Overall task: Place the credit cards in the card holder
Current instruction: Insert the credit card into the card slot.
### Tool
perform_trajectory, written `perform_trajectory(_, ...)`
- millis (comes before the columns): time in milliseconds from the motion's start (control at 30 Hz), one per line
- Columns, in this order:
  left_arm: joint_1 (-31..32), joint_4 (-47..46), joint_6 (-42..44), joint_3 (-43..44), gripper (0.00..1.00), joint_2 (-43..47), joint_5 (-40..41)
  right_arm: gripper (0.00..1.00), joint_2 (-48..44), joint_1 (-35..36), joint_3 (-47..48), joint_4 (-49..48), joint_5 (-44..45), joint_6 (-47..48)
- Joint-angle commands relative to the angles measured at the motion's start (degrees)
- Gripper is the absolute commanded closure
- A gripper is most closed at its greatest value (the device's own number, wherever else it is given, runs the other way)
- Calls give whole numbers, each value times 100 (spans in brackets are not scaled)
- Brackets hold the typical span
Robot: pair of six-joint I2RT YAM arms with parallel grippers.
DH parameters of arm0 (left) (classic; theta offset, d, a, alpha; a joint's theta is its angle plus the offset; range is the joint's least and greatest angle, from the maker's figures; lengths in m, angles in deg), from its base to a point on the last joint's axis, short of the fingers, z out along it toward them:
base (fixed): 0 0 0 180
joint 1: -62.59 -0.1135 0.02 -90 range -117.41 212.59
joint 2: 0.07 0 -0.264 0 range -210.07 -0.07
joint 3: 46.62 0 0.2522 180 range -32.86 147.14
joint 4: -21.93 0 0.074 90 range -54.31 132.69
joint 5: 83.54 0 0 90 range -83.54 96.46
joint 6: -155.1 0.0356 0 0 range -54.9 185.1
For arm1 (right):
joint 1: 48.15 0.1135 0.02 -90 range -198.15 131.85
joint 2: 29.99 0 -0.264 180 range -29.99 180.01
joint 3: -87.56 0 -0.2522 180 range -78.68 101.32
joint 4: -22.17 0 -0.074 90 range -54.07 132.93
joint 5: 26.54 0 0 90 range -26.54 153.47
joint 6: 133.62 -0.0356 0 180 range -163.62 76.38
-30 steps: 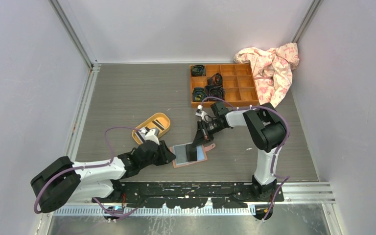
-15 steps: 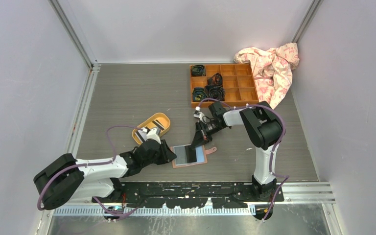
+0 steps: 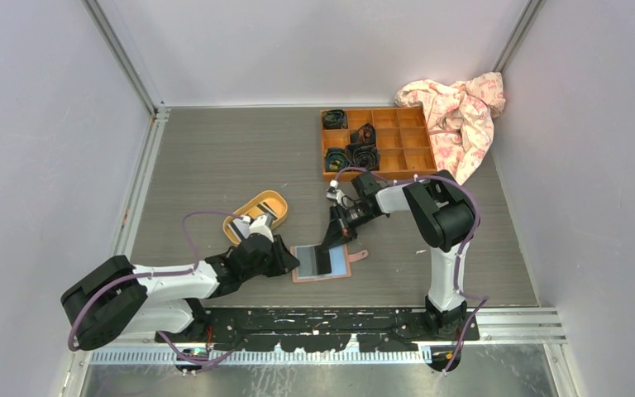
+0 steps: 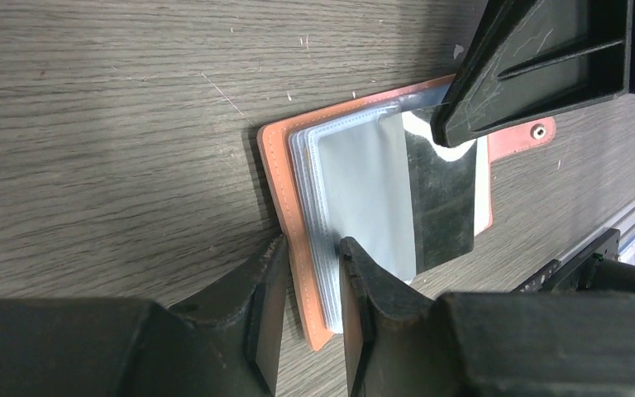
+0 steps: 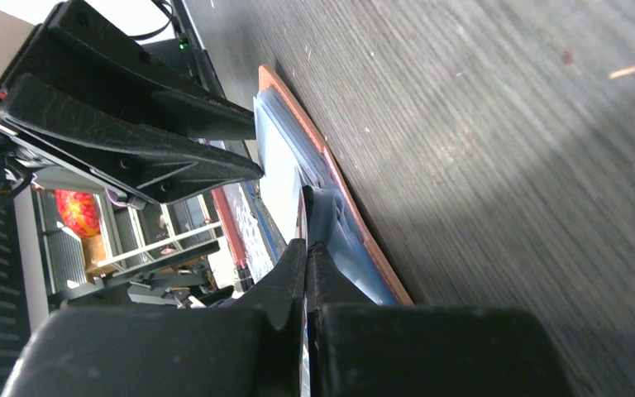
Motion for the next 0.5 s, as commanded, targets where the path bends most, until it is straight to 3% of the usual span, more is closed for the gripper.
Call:
perform_trajectory(0, 22, -266, 89, 174, 70, -96, -184, 97, 63, 59, -9, -612, 75, -342)
perform_trajectory(233, 31, -310, 69, 183, 70, -148, -207, 97, 63, 57, -201, -1313, 164, -794)
perform_trajectory(467, 35, -292, 95, 216, 67, -153, -183, 96, 83, 84, -130, -1088, 130, -592)
